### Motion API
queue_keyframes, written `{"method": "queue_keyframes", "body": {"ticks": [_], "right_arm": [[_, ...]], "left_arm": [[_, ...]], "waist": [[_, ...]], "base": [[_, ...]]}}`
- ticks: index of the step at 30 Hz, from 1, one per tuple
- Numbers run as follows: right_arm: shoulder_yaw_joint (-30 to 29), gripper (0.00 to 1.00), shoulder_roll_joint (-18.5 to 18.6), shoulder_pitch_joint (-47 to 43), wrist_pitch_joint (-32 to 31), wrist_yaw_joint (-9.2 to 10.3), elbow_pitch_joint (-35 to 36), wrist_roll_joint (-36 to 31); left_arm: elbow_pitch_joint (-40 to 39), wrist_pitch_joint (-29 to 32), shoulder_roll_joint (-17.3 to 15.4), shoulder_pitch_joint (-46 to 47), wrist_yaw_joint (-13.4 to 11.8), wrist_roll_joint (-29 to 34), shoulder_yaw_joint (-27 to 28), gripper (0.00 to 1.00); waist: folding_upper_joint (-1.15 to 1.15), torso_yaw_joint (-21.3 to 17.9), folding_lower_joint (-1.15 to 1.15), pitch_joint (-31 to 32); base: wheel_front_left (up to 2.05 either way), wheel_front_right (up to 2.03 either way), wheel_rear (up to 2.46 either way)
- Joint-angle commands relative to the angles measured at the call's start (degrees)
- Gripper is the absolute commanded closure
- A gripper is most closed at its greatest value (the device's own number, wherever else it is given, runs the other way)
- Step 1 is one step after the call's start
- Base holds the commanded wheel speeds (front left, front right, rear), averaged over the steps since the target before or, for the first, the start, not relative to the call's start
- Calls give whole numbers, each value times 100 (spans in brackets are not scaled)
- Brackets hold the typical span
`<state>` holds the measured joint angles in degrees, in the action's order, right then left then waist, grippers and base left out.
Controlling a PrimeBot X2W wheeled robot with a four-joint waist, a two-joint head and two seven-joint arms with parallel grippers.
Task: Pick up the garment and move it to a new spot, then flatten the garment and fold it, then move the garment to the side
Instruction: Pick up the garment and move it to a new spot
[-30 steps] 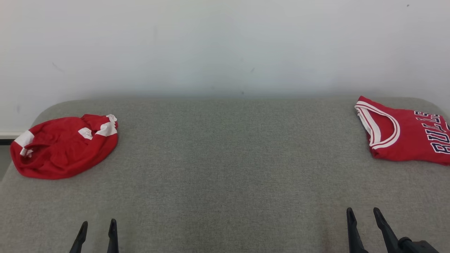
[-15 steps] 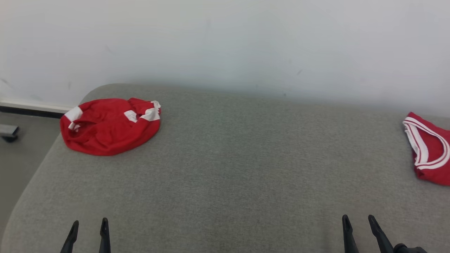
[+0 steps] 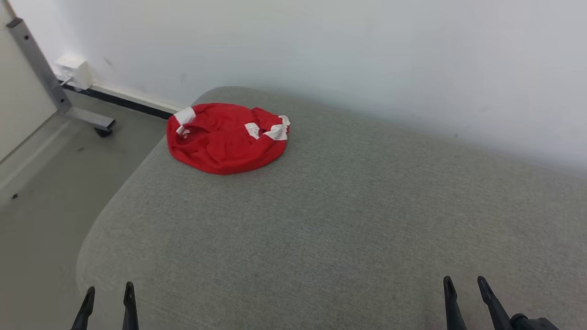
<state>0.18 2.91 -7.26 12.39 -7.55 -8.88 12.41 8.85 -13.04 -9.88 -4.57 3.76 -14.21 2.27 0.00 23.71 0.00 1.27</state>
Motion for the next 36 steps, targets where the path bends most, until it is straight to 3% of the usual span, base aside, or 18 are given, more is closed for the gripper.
{"method": "queue_keyframes", "body": {"ticks": [1, 18, 24, 36], "right_arm": [[-1, 0, -4, 31, 20, 15, -5, -48], [256, 0, -1, 384, -17, 15, -217, -129], [34, 0, 0, 280, 26, 15, -164, -171], [-242, 0, 154, 905, -415, 15, 602, -707]], "left_arm": [[3, -23, -21, 3, -19, -43, 15, 0], [-111, -138, -54, -95, -188, -189, 243, 0], [-52, -41, -84, 329, -127, -277, 162, 0], [447, -81, -596, 2571, 160, -708, 373, 0]], "waist": [[0, 436, 0, -90], [0, 597, 0, -172], [0, 553, 0, -215], [0, -515, 0, -1462]], "base": [[0, 0, 0], [0, 0, 0], [0, 0, 0], [0, 0, 0]]}}
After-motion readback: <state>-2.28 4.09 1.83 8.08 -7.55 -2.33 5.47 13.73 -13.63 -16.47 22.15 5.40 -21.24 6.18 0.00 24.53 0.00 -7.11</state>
